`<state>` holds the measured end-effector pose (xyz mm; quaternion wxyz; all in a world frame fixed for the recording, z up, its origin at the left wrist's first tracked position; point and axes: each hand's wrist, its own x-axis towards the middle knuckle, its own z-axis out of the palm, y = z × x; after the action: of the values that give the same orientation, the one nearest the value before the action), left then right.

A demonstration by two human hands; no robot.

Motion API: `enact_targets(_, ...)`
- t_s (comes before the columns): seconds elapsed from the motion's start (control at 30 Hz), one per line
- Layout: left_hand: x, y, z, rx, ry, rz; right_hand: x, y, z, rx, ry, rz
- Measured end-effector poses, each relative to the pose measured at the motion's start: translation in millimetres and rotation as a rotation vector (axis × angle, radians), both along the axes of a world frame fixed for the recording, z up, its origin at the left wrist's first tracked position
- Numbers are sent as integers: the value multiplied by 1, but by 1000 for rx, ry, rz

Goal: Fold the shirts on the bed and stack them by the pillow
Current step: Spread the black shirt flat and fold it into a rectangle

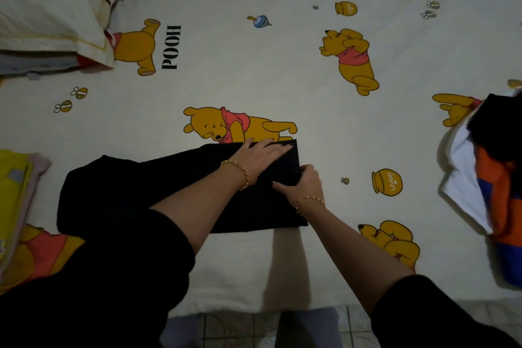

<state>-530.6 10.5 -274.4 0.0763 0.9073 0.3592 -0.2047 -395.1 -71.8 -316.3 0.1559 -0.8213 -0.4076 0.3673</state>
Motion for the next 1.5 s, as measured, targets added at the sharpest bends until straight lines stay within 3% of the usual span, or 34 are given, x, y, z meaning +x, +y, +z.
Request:
enact_targets(0.1, 0, 11, 1, 23, 29, -63, 5, 0, -1, 3, 71, -18)
enact_targets(0.3, -41, 10, 4, 49, -85, -27, 14, 3, 7, -120, 186, 2)
enact_targets(0.5, -99, -9, 6, 13, -45, 184, 2, 2, 17, -104, 127, 61)
enact_targets(0.7, -107, -43, 18, -6, -446, 574, -24, 1, 46, 33, 179, 43)
enact_targets(0.8, -96, -61, 30, -262, -743, 956, -52, 1, 69, 144, 259, 90)
enact_targets(0.9, -101, -66, 42, -911, -1081, 1484, -91, -2, 92, 199, 399, 187)
enact_targets(0.97, -119, -65, 42, -1125, -1176, 1641, -117, -5, 103, 124, 593, 176)
enact_targets(1.07, -147, -66, 38, -987, -1100, 1640, -144, -9, 104, 49, 804, 40)
enact_targets(1.13, -161, -68, 32, -896, -1105, 1663, -154, -10, 98, 73, 839, -150)
enact_targets(1.2, -180, -70, 31, -916, -1135, 1710, -164, -10, 88, 96, 725, -305)
enact_targets(1.27, -206, -68, 28, -920, -1132, 1757, -169, -10, 72, 86, 446, -243)
enact_targets(1.33, -243, -64, 21, -884, -1099, 1796, -184, -6, 60, -22, 319, -164)
enact_targets(1.5, -312, -59, 5, -737, -977, 1787, -208, 2, 49, -211, 417, -149)
